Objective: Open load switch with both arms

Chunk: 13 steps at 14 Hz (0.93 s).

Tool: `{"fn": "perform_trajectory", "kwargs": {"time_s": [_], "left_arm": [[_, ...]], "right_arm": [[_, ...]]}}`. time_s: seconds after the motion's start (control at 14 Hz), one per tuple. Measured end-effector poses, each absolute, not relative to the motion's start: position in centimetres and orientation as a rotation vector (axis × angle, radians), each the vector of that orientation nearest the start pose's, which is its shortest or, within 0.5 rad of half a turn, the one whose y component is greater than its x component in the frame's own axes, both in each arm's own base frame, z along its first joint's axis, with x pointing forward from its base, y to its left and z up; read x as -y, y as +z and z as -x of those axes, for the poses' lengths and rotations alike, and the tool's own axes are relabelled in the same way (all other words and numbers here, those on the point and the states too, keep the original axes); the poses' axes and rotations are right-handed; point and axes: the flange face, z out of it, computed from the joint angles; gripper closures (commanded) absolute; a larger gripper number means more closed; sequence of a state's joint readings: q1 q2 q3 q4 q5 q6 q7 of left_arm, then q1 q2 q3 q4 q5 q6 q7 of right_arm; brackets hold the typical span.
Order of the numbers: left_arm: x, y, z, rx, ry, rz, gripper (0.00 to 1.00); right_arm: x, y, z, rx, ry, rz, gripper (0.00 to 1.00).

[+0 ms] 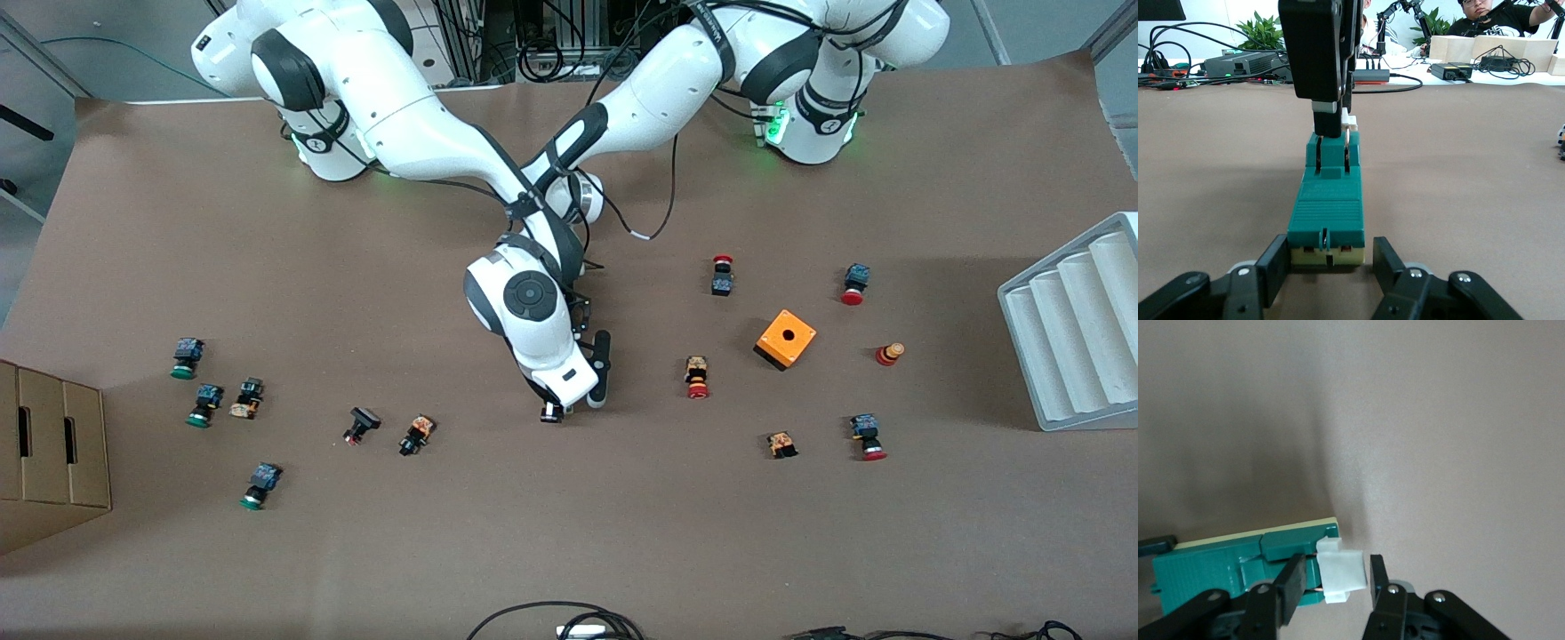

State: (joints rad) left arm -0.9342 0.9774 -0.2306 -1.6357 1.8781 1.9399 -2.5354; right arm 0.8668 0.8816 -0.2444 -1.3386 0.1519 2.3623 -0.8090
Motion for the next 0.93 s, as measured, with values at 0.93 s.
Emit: {"fn": "perform_trajectory", "kwargs": {"time_s": [0.93], "left_arm": [[56.66,5.82,-32.89,0.048,-1.807,2.545,0.42]], "right_arm": [[-47.86,22.44,-58.59,2.110,-0.262,2.420,0.58]]}}
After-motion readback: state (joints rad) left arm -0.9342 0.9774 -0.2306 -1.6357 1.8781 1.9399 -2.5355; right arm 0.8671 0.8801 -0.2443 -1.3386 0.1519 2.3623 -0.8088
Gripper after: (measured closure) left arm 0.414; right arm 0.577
